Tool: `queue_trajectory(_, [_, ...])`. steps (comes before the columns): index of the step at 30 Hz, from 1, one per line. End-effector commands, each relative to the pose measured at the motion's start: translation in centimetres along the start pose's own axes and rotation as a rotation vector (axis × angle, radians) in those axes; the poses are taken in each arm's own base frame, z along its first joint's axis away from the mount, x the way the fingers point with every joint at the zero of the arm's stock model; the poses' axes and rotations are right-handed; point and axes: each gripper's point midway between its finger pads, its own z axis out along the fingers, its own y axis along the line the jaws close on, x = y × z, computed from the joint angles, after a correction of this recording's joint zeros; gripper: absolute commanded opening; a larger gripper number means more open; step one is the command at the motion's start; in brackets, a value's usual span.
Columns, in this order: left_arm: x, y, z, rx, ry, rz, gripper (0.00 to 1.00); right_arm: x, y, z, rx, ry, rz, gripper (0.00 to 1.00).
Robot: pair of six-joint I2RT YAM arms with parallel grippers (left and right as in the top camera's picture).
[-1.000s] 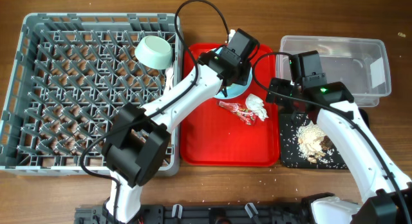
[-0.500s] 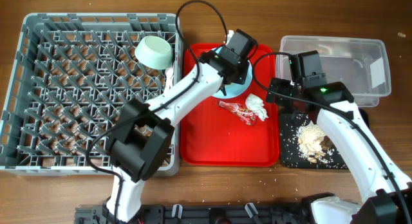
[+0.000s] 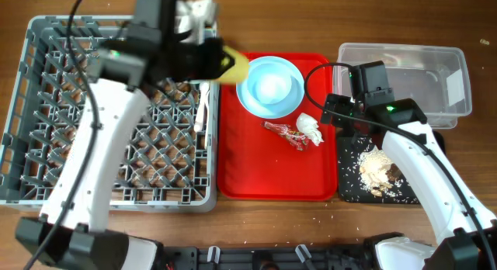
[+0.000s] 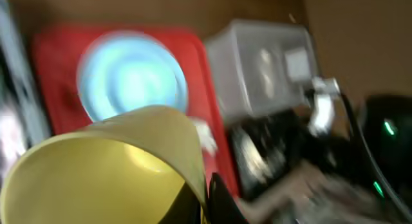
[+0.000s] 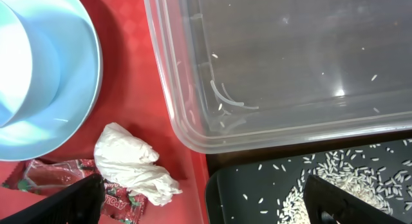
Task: Sort waste into correct bins and load items into the dishwasher rack
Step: 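Carry the yellow cup to the rack and lower it in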
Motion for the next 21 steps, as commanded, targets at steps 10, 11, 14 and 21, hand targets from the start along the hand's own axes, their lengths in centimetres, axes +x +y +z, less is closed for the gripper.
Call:
queue_trajectory(10, [5.9, 5.2, 1.1, 0.596, 0.168, -0.209, 0.04, -0.6, -0.3, -0.1, 0.017, -0.017, -0.001, 1.00])
queue_trajectory(11, [6.4, 6.4, 1.3, 0.600, 0.153, -0.239, 0.04, -0.6, -0.3, -0.1, 0.017, -0.017, -0.001, 1.00])
queue_trajectory(14, [7.3, 9.8, 1.4, 0.578, 0.097, -0.287, 0.04, -0.6, -0.3, -0.1, 0.017, -0.017, -0.001, 1.00])
queue_trajectory(21, [9.4, 13.1, 3.1, 0.518, 0.098, -0.326, 0.04, -0.6, -0.3, -0.1, 0.017, -0.017, -0.001, 1.00])
